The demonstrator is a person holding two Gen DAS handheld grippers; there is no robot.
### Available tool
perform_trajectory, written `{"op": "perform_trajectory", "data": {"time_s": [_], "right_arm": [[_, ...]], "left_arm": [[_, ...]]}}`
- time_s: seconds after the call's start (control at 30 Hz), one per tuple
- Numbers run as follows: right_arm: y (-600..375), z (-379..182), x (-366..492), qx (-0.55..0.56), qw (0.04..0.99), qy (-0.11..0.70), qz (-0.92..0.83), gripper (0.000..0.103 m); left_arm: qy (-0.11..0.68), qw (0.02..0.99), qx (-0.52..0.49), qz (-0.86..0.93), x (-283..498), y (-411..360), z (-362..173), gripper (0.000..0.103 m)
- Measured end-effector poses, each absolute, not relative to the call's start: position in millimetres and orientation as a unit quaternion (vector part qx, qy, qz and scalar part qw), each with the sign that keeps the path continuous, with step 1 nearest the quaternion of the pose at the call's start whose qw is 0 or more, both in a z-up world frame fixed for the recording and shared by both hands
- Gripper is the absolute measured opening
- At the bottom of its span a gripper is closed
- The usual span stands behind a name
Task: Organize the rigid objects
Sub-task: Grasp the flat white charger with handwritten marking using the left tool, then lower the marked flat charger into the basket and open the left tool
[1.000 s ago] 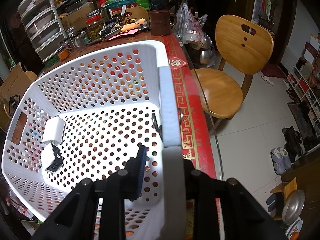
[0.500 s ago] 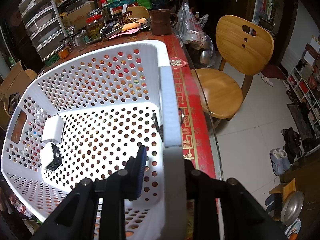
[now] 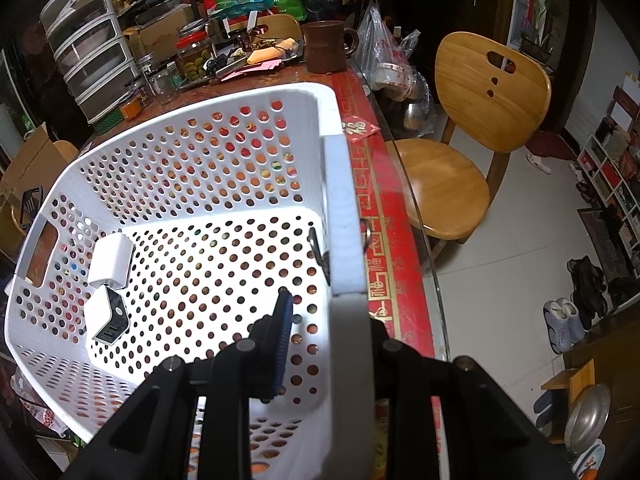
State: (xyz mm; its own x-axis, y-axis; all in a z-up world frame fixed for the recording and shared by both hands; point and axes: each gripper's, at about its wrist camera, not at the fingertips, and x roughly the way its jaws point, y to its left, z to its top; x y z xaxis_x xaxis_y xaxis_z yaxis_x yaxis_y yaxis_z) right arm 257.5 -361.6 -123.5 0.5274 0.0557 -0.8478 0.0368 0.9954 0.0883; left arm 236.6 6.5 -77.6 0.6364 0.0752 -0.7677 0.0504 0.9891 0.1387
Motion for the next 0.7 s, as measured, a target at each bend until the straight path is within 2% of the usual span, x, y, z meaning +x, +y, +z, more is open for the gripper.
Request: {"op": "perform_trajectory", "data": {"time_s": [0.17,0.3,0.47,0.7], "right_arm": [[-361.6,-123.3,257.8,0.046,0.873,0.486,0.007,0.025],[-361.6,-123.3,257.6,0.048,0.873,0.486,0.009,0.025],[-361.0,-123.2,258.0,0.047,0.872,0.486,0.008,0.025],[-360.3,-122.9,257.8,0.046,0.871,0.488,0.006,0.025]], "left_arm": [[0.382,0.918,0.100,-0.032,232.8,-33.9,-21.3,0.064],[0.385,0.908,0.139,-0.090,250.8,-83.9,-7.9,0.064],[0.422,0.875,0.201,-0.126,291.5,-146.6,-26.0,0.064],[0.456,0.827,0.302,-0.129,326.7,-197.1,-73.0,0.064]]}}
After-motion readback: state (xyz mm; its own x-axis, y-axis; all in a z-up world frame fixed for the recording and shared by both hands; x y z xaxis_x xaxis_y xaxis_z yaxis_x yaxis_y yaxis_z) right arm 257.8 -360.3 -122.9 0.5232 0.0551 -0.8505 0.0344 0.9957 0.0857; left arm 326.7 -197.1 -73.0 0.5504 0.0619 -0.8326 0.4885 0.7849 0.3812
